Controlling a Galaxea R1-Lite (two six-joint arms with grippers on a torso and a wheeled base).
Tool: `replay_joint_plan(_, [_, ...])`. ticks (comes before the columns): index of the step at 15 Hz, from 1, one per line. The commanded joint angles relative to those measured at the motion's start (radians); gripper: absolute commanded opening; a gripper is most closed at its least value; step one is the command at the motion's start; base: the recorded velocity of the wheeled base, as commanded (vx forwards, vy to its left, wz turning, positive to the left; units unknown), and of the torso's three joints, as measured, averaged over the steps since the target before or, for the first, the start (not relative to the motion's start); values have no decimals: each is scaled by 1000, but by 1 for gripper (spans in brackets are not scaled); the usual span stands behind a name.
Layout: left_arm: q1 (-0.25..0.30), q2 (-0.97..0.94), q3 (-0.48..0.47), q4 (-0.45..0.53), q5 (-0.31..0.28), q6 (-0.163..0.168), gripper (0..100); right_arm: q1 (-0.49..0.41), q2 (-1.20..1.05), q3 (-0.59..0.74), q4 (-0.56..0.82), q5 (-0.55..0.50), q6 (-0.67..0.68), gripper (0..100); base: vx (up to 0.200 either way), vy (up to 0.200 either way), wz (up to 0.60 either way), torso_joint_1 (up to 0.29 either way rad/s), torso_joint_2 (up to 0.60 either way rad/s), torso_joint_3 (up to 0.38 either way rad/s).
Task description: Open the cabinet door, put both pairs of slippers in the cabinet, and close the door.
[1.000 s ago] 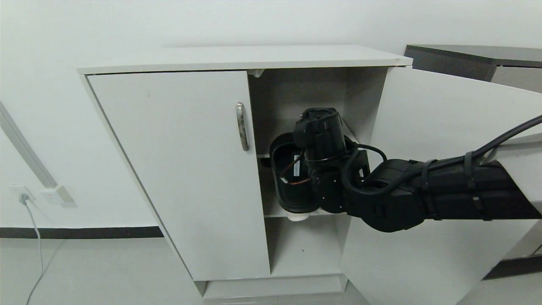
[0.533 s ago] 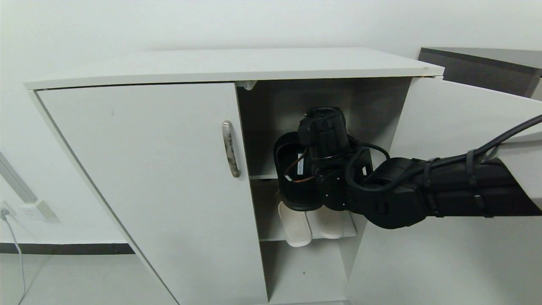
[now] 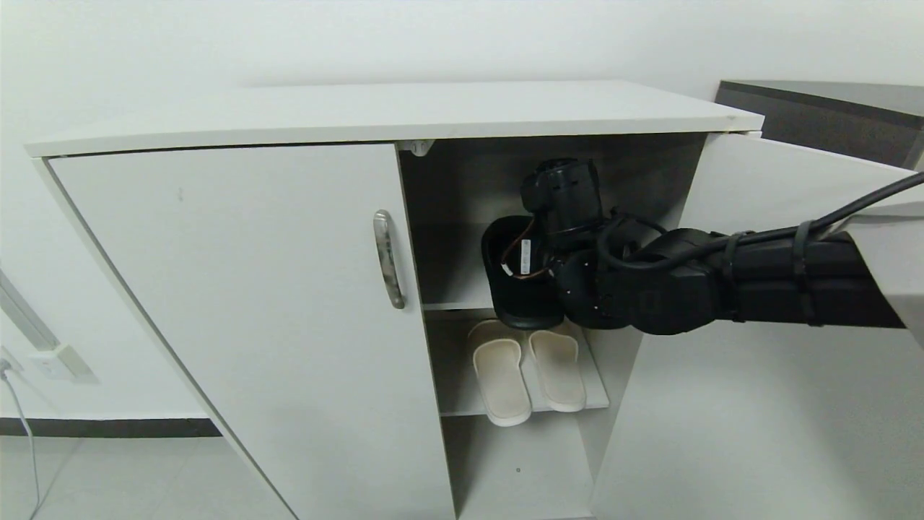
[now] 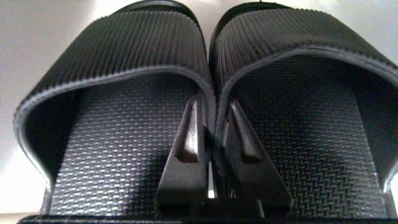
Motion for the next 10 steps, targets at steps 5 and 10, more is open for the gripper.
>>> replay_joint_plan(5, [0, 1, 0, 0, 0, 0, 0, 7, 44, -24, -5, -5, 17, 0, 120, 0, 0, -2, 0, 3])
replay_joint_plan(10, [-1, 1, 0, 0, 0, 0, 0, 5, 76, -53, -25, -7, 16, 0, 0, 0, 0, 0, 0, 0])
